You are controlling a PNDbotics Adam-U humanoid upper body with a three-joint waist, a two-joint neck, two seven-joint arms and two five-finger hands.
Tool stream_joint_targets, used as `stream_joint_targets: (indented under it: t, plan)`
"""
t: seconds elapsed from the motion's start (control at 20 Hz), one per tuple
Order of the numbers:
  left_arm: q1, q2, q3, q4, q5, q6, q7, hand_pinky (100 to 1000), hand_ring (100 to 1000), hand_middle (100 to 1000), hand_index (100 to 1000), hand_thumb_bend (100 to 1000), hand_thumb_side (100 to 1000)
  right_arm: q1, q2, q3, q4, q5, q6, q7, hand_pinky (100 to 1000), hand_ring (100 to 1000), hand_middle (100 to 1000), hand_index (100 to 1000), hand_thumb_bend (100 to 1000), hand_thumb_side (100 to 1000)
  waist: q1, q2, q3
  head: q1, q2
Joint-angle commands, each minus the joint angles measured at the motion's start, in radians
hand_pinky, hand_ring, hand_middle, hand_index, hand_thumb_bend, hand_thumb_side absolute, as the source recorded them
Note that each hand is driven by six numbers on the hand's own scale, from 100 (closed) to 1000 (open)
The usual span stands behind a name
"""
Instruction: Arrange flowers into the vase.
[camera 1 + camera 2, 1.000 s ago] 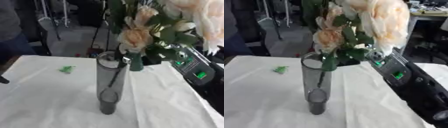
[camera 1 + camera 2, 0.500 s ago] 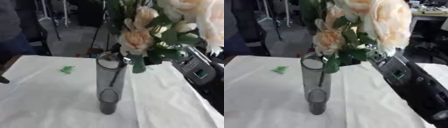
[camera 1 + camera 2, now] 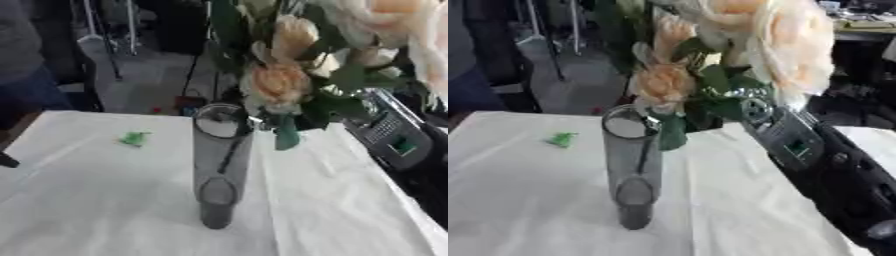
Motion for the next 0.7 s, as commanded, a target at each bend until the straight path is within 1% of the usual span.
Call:
stream_joint_targets:
  t: [0.05,0.35,0.7]
  plan:
    - [-0.009,0.028,0.012,-0.008,0.003,-0.002,0.001,568,491,631,697,1000,845,-0.025,-0.031,-0.014,0.003,-0.011,-0.001,0.041,928,981,981,984,100,981,0.005,-0.017,-0.001,0.004,-0.007]
    - [-0.008,0.029,0.012,-0.008,0.003,-0.002,0.0,569,491,631,697,1000,845,-0.029,-0.036,-0.019,0.016,-0.032,0.009,0.104,937,986,986,986,100,977,0.003,-0.017,-0.002,0.006,-0.007]
    - [-0.008,0.029,0.011,-0.007,0.003,-0.002,0.0,569,491,631,697,1000,845,-0.033,-0.037,-0.027,0.029,-0.042,0.015,0.122,936,984,985,984,100,992,0.001,-0.017,-0.002,0.008,-0.009]
